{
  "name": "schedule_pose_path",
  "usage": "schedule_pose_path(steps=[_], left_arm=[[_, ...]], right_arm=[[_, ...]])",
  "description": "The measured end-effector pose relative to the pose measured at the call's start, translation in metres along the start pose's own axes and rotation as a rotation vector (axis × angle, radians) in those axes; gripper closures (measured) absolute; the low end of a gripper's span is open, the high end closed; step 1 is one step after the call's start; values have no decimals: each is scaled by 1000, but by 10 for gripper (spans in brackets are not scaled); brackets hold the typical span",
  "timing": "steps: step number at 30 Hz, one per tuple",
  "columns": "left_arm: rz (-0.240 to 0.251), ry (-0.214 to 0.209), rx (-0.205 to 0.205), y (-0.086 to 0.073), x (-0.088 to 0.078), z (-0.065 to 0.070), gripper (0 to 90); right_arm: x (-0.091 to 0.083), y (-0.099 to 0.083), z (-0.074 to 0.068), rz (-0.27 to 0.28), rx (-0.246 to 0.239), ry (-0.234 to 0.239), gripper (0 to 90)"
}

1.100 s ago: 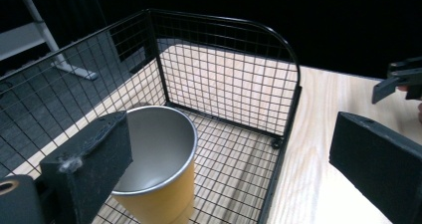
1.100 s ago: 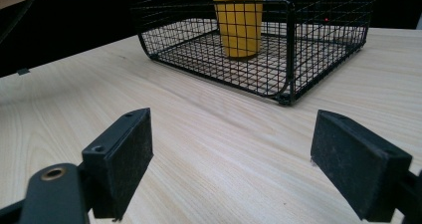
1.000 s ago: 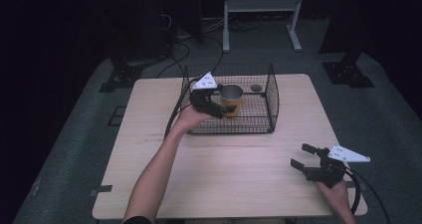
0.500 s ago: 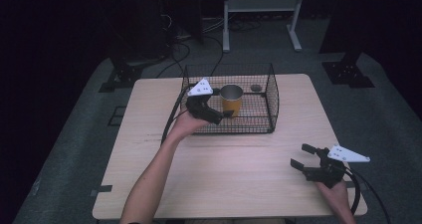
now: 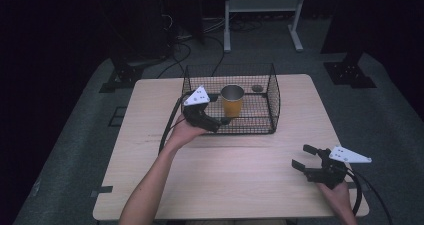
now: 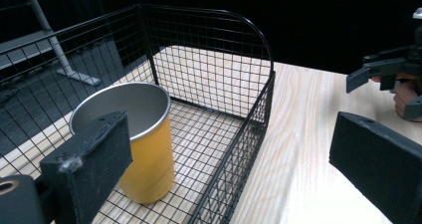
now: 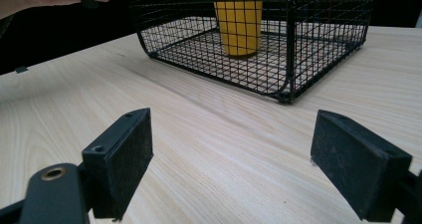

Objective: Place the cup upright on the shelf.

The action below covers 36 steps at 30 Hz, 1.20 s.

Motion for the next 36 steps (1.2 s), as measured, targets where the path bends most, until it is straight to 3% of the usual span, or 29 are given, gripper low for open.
schedule_pose_path(steps=[36], left_arm=[[39, -2, -18, -31, -24, 31, 24]], right_arm=[[0, 0, 0, -2, 0, -5, 156]])
Point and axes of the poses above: each handheld gripper's, and its own axes: x roughly forward along the jaws, y roughly out of its top, z roughly to its right, the point moved 4 cm from there along x, roughly forward along the jaws, and after that the axes turned 13 degrees about -y, right-handed, at the moved point
